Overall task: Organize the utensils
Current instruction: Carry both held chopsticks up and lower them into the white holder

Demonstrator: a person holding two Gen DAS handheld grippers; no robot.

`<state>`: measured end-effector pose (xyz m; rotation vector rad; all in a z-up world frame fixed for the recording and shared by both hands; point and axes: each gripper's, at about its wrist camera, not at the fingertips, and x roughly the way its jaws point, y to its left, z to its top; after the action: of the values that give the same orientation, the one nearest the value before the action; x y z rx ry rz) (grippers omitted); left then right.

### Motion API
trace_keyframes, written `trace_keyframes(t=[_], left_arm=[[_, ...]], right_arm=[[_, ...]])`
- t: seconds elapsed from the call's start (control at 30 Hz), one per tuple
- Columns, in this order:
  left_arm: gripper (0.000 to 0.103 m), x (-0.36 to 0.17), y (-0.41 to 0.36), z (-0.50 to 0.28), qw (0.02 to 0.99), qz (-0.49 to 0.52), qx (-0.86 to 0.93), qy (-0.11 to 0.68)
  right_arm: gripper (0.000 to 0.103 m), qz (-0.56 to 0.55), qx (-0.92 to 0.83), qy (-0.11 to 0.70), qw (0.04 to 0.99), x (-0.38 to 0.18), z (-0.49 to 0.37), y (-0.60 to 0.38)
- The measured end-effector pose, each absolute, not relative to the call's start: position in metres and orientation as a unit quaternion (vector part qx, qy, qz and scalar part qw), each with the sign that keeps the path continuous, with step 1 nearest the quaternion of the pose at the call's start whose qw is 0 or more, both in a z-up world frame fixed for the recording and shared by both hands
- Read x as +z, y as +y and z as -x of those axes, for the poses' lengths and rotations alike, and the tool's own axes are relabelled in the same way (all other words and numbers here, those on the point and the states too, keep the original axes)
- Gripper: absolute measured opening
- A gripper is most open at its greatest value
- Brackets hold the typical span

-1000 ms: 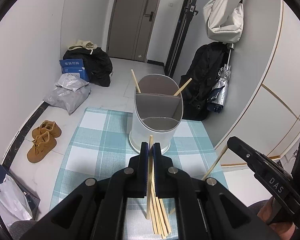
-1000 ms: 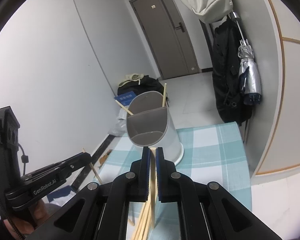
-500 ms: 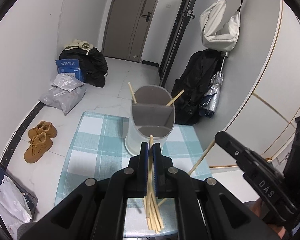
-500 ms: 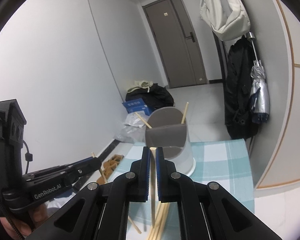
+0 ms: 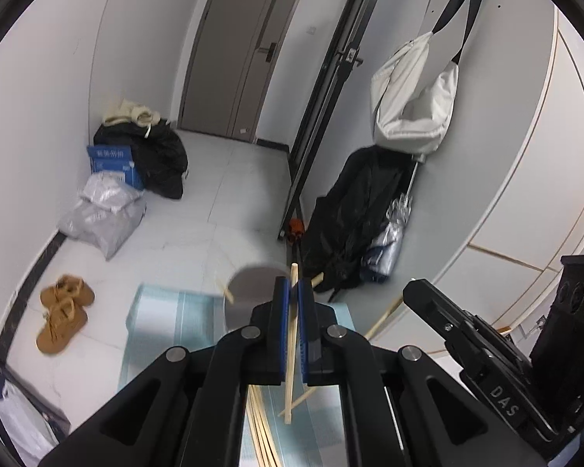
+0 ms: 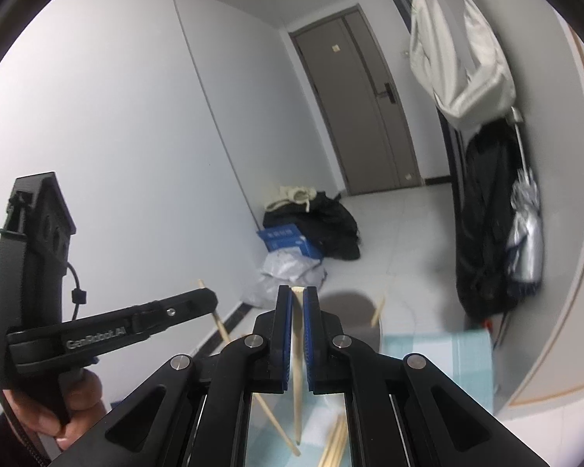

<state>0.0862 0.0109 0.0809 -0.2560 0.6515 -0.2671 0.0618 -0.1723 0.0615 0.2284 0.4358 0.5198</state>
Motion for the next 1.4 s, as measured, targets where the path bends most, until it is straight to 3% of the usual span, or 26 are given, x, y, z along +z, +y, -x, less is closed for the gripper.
trace_keyframes(t=[0.33, 0.6, 1.07, 1.4], left_arm=[[0.0, 0.11, 0.012, -0.145, 0.939, 0.124, -0.133, 0.293], [0.0, 0.101, 0.014, -0.18, 0.942, 0.117, -0.126, 0.287], [0.0, 0.038, 0.021, -0.21, 0.944, 0.107, -0.11, 0.293], [0.0, 0.022, 0.017, -0.202, 0.936, 0.113, -0.12, 0.31]], right_arm=[[0.005, -0.102, 0.262, 0.181, 0.942, 0.106, -0.125, -0.17], [0.005, -0.094, 0.258, 0.17, 0.947, 0.114, -0.173, -0.166], [0.005, -0.092, 0.236, 0.202, 0.946, 0.051, -0.211, -0.169], [0.005, -0.084, 0.234, 0.232, 0.94, 0.01, -0.207, -0.165]])
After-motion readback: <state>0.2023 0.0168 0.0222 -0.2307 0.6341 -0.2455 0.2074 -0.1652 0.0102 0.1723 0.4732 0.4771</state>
